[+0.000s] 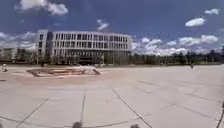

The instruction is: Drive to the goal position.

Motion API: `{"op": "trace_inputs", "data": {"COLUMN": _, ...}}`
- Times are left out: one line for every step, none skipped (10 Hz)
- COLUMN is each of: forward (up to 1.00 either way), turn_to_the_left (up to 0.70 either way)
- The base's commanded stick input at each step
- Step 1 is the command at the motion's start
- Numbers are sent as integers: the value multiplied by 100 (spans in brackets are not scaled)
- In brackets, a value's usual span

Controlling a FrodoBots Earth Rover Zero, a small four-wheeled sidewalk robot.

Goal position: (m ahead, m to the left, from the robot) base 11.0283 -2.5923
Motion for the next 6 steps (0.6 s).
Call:
{"op": "trace_inputs", "data": {"forward": 70, "turn_to_the_left": 0}}
{"op": "trace_inputs", "data": {"forward": 70, "turn_to_the_left": 0}}
{"op": "trace_inputs", "data": {"forward": 70, "turn_to_the_left": 0}}
{"op": "trace_inputs", "data": {"forward": 70, "turn_to_the_left": 0}}
{"op": "trace_inputs", "data": {"forward": 70, "turn_to_the_left": 0}}
{"op": "trace_inputs", "data": {"forward": 70, "turn_to_the_left": 0}}
